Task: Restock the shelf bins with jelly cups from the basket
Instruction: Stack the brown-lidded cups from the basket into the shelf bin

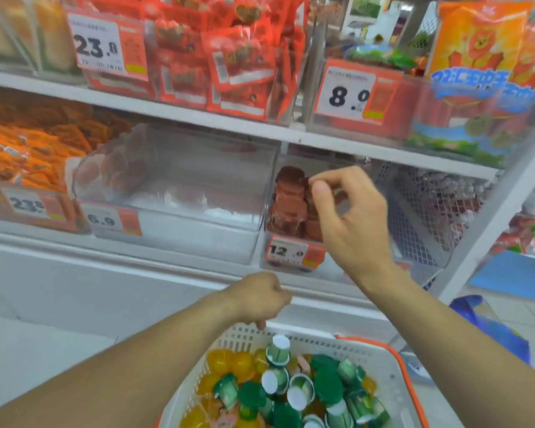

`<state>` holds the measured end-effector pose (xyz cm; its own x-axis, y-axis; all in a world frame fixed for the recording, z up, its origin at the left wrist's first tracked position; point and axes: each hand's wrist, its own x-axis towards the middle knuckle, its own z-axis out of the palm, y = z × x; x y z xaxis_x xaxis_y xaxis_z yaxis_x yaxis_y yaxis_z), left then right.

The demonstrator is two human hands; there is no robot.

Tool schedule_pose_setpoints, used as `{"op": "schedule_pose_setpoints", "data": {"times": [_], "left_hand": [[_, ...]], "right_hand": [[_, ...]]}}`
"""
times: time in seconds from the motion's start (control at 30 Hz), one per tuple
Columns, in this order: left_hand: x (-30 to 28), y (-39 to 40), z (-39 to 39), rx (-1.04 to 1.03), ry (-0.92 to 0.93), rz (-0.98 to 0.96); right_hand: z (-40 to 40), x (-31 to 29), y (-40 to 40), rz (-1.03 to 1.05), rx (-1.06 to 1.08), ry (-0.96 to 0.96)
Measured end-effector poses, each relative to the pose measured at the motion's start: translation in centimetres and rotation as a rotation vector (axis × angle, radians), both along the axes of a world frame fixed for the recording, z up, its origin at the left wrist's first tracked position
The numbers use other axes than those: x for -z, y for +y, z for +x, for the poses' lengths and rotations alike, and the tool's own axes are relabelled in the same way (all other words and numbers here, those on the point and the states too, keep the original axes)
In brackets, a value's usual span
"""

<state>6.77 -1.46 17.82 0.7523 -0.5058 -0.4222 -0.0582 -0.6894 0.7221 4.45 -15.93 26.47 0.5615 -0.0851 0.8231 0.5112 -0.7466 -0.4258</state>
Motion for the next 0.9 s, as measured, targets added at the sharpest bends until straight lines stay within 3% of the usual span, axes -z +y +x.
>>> {"op": "schedule_pose_setpoints", "data": {"times": [0.07, 0.13, 0.23, 0.27, 0.3, 0.37, 0.43, 0.6, 0.77, 0.9], "left_hand": [[1.3, -0.1, -0.7, 0.193, 0.053, 0.180], [2.9, -0.4, -2.1, 0.334, 0.057, 0.351], [8.2, -0.4, -4.8, 0.461, -0.087, 0.501], [10.6, -0.2, -6.0, 0.484, -0.085, 0.547], [13.2, 0.2, -7.4, 0.513, -0.063, 0.596], [18.1, 1.6, -10.2, 0.516, 0.065, 0.735], [22.7, 2.3, -13.0, 0.390, 0.188, 0.744], [25.5, 1.2, -17.5, 0.161, 0.085, 0.827], [27.3, 1.9, -16.4, -0.038, 0.048, 0.690], [25.5, 3.2, -14.8, -0.093, 0.213, 0.479]], "right_hand": [[-3.1, 1.6, 0.9, 0.112, -0.073, -0.017], [-5.2, 5.7, 1.7, 0.276, -0.118, 0.274], [-8.0, 12.2, 2.5, 0.523, -0.184, 1.222], [-9.1, 14.2, 2.2, 0.418, -0.233, 1.509], [-10.3, 16.2, 1.7, 0.184, -0.274, 1.674], [-12.5, 19.7, 0.6, -0.320, -0.259, 1.725], [-14.6, 22.6, -0.4, -0.513, -0.202, 1.731], [-17.3, 26.2, -1.1, -0.666, -0.226, 1.768], [-16.8, 26.3, -0.4, -0.578, -0.252, 1.701], [-15.3, 25.6, -1.0, -0.487, -0.266, 1.707]]}}
